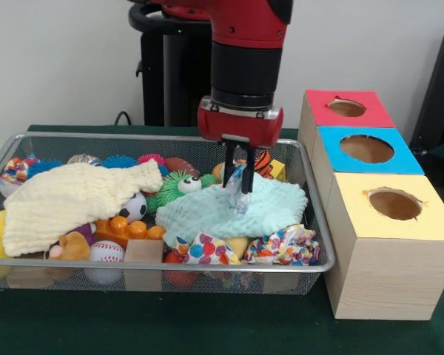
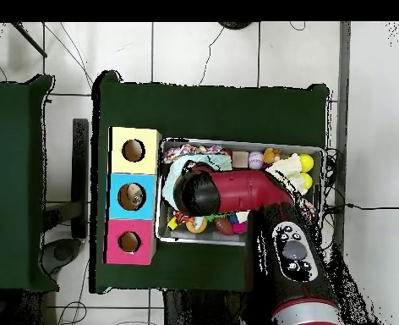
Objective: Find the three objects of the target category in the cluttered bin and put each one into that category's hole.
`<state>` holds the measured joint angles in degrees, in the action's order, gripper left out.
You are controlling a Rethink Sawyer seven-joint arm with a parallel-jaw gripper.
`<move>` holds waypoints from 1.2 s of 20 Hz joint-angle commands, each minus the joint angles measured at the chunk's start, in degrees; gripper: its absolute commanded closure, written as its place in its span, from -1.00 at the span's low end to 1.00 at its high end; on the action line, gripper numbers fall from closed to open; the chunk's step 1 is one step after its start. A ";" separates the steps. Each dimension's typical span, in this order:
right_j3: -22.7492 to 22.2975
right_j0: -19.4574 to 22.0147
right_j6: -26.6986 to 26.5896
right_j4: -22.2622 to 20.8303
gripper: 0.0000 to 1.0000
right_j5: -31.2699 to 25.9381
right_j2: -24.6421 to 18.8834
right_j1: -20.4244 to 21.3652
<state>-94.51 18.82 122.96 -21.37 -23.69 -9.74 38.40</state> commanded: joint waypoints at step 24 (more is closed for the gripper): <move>-6.80 5.73 -12.18 -0.68 1.00 -10.66 -16.84 7.31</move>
<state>-94.99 22.08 122.96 -21.29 -27.10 -19.15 46.08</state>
